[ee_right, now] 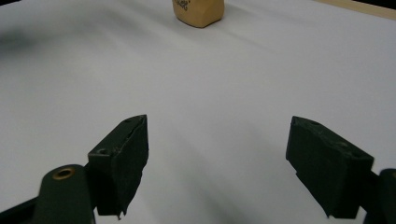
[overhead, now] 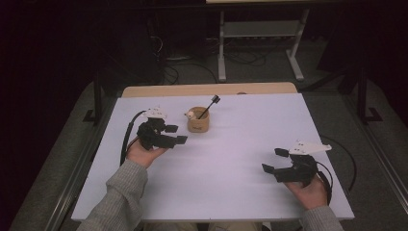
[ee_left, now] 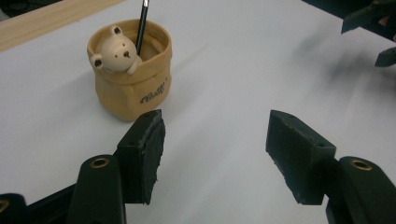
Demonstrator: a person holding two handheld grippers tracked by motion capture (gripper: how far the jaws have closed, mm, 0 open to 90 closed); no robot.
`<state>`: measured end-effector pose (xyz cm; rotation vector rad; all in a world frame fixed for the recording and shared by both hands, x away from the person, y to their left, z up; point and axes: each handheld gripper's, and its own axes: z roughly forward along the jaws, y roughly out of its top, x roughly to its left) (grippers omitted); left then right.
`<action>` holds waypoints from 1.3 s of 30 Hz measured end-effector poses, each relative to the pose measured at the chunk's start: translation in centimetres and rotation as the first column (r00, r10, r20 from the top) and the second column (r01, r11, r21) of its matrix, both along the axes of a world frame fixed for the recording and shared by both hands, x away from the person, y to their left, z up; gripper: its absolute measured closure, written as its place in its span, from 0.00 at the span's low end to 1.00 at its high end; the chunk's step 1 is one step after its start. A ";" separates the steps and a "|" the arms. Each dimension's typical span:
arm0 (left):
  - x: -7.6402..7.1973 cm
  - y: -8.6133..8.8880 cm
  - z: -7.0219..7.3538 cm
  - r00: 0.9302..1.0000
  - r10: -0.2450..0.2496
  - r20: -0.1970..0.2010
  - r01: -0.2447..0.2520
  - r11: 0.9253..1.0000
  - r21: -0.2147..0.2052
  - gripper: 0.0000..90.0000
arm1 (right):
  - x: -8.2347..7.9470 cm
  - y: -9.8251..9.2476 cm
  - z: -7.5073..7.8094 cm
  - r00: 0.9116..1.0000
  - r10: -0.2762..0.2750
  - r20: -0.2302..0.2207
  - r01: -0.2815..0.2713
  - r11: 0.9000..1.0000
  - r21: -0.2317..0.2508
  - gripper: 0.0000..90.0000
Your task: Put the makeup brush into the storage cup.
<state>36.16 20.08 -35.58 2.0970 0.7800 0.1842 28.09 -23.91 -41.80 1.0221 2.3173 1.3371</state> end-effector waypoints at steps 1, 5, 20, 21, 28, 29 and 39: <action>-0.2 0.1 -0.1 1.000 0.004 -0.003 -0.004 1.000 -0.004 0.39 | 0.0 0.0 0.0 1.000 0.002 -0.001 -0.002 1.000 0.003 0.22; -1.3 0.6 -0.4 1.000 0.011 0.007 -0.011 1.000 -0.004 0.38 | -0.2 0.3 0.1 1.000 0.009 -0.004 -0.009 1.000 0.005 0.22; -3.9 3.0 -1.2 0.999 0.023 0.038 -0.022 1.000 -0.015 0.36 | -0.3 0.9 0.2 1.000 0.017 0.002 -0.017 1.000 0.006 0.21; -4.1 3.1 -1.2 0.999 0.022 0.037 -0.021 1.000 -0.021 0.36 | -0.3 0.9 0.2 1.000 0.015 -0.002 -0.015 1.000 0.009 0.21; -5.5 3.4 -1.5 0.999 0.013 0.038 -0.014 1.000 0.010 0.33 | -0.3 1.1 0.3 1.000 0.020 -0.002 -0.020 1.000 0.007 0.21; -5.5 3.4 -1.5 0.999 0.007 0.045 -0.008 1.000 0.019 0.32 | -0.2 1.2 0.3 1.000 0.024 0.000 -0.024 1.000 0.007 0.21; -7.0 4.0 -2.7 0.999 0.009 0.046 -0.010 1.000 0.026 0.30 | -0.2 1.4 0.2 1.000 0.031 -0.002 -0.031 1.000 0.001 0.21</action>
